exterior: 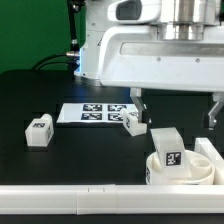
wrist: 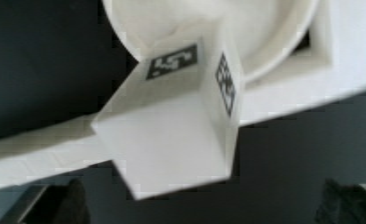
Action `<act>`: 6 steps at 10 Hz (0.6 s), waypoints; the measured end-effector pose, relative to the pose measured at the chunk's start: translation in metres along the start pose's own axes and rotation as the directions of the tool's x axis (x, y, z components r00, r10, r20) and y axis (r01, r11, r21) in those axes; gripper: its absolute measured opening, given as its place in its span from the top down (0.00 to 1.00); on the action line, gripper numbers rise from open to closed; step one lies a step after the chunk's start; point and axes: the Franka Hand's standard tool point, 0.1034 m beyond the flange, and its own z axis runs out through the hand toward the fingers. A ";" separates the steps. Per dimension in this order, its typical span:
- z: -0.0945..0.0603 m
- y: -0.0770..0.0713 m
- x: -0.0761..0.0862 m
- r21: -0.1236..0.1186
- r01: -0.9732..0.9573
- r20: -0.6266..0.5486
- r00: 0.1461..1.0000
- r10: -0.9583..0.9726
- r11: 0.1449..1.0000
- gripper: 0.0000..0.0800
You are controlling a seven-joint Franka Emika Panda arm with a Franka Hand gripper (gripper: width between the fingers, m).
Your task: Assemble stool
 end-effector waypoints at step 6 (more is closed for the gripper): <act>-0.001 0.000 -0.015 0.028 0.325 0.188 0.927 -0.324 0.945 0.19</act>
Offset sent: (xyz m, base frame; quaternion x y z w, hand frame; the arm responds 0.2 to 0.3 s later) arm 0.0000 0.0000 0.0000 0.0000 0.0000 -0.1938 0.9810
